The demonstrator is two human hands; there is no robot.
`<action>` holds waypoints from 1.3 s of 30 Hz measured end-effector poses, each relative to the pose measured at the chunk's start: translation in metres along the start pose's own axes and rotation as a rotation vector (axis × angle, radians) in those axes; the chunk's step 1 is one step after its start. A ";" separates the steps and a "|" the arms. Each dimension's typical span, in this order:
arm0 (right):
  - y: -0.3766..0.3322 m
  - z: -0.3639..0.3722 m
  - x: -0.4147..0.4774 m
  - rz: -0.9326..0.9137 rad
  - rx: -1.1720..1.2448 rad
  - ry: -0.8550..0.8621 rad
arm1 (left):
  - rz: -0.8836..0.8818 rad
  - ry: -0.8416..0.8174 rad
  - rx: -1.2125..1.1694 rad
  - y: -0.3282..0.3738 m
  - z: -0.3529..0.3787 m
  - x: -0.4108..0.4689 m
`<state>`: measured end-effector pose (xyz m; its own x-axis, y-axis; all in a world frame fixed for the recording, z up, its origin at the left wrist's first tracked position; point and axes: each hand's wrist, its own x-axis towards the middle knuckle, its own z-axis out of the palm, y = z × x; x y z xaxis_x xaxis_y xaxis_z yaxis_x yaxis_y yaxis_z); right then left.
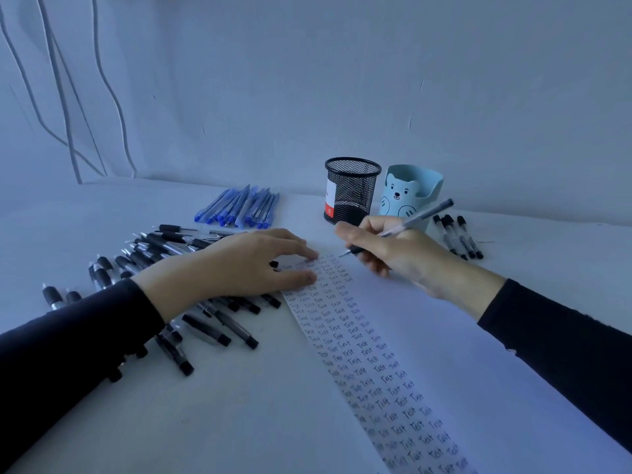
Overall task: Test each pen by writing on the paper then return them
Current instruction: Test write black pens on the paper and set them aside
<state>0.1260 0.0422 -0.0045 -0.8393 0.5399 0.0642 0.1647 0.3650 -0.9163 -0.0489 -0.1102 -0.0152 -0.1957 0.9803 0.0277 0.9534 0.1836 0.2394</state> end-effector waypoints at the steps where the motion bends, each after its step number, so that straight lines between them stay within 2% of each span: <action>1: 0.001 0.000 0.000 -0.024 -0.015 0.029 | -0.003 0.001 -0.005 0.000 0.000 0.000; 6: 0.008 0.007 -0.003 -0.066 0.000 0.107 | -0.012 0.007 -0.013 0.001 0.000 -0.001; 11: 0.018 0.015 -0.003 -0.122 -0.125 0.194 | -0.012 0.009 -0.014 0.000 0.000 0.000; 25: 0.021 0.017 -0.002 -0.162 -0.129 0.147 | -0.013 0.008 -0.009 0.005 -0.002 -0.002; 39: 0.020 0.016 -0.002 -0.167 -0.129 0.173 | -0.016 0.000 0.004 0.005 -0.002 -0.002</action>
<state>0.1224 0.0362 -0.0295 -0.7613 0.5813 0.2873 0.1052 0.5479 -0.8299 -0.0438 -0.1110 -0.0119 -0.2113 0.9771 0.0235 0.9510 0.1999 0.2359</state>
